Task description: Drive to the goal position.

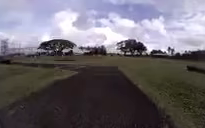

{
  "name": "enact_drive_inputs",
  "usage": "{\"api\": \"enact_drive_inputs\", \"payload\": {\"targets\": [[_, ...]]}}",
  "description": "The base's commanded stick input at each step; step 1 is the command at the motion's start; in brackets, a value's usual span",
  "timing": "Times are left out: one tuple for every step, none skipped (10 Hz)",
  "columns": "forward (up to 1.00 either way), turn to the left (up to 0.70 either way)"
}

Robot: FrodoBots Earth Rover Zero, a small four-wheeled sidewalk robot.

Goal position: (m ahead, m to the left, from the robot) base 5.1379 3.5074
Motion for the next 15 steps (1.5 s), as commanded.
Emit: {"api": "enact_drive_inputs", "payload": {"targets": [[0.85,0.0],[0.85,0.02],[0.85,0.03],[0.85,0.03],[0.85,0.03],[0.85,0.04],[0.85,0.04],[0.85,0.04],[0.85,0.02],[0.85,0.0],[0.85,0.0],[0.85,0.0],[0.85,0.0],[0.85,0.0],[0.85,0.0]]}}
